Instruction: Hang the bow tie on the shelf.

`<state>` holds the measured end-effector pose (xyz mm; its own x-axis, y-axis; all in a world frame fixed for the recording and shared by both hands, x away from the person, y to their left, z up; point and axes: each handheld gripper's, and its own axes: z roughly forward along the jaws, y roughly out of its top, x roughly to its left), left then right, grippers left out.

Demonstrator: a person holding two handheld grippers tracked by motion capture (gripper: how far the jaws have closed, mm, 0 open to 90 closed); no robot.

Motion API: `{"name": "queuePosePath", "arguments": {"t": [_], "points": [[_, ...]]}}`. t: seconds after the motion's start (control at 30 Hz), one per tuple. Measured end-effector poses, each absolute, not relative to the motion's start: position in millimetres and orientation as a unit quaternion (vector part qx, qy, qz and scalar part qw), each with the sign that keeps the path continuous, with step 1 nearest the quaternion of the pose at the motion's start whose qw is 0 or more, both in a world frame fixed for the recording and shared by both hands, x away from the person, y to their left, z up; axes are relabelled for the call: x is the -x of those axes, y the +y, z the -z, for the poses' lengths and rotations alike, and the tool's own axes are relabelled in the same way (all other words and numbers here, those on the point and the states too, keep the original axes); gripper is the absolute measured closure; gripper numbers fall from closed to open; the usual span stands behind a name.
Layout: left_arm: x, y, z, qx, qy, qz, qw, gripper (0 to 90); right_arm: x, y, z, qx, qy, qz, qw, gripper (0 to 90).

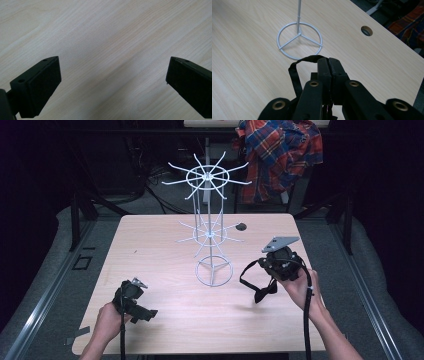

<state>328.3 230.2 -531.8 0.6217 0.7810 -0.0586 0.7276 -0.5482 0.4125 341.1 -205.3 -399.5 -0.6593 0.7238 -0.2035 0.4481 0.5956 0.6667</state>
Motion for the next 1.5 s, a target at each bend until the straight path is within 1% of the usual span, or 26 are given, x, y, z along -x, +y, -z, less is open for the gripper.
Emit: {"name": "queuePosePath", "arguments": {"t": [0.27,1.07,1.5], "points": [[-327.4,228.3,531.7,-0.880,0.427,-0.069,0.196,0.1,-342.2,-204.7,391.0,-0.340,0.859,-0.296,0.243,88.4],[-322.7,235.0,529.6,-0.876,0.434,-0.073,0.199,0.1,-360.0,-192.0,373.3,-0.335,0.848,-0.329,0.247,88.4],[-322.3,235.8,529.2,-0.875,0.435,-0.072,0.199,0.1,-362.0,-187.1,360.7,-0.321,0.843,-0.347,0.256,88.4]]}}
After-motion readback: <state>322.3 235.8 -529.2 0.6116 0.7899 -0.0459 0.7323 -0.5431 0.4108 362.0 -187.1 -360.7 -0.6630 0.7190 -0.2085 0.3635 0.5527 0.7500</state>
